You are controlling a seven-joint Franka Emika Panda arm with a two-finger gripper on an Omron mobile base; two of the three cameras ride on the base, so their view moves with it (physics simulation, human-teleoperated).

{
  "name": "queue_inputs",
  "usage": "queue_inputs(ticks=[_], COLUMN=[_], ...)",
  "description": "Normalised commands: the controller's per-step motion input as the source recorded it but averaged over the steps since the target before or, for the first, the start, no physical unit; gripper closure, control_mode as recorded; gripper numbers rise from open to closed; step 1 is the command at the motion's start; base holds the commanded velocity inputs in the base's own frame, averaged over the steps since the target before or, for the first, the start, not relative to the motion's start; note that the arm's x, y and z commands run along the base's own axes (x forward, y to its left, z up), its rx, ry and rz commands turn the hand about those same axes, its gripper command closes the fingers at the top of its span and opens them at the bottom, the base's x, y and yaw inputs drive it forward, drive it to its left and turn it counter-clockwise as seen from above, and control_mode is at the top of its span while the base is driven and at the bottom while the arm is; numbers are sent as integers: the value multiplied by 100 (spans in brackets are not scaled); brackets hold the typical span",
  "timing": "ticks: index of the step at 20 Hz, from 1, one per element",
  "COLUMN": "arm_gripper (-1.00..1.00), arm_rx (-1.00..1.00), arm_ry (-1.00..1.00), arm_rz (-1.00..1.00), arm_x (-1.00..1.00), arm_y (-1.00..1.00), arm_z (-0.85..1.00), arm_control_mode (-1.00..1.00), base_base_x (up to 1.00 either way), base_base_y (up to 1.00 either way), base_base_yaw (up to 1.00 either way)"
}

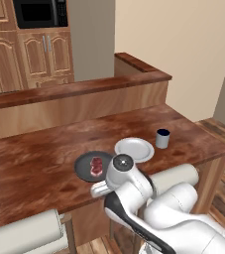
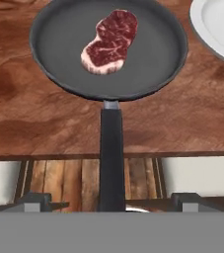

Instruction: Pick up the pan with the steak in it and place it on the dining table. Then place the steak on the plate.

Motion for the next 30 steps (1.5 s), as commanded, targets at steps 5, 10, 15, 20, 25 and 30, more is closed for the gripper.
queue_inputs(ticks=[5,10,15,20,25,30], arm_gripper=[-100,-100,-100,-100,-100,-100], arm_rx=[2,0,-2,0,1,0], arm_ry=[8,2,-2,0,10,10], arm_rz=[-13,-17,-19,-4,0,0], arm_x=[33,34,37,9,60,57], arm_y=[0,19,46,8,0,0], arm_z=[41,33,4,0,0,-3], arm_control_mode=[-100,-100,-100,-100,-100,-100], base_base_x=[0,0,0,0,0,0], base_base_y=[0,0,0,0,0,0], base_base_yaw=[0,0,0,0,0,0])
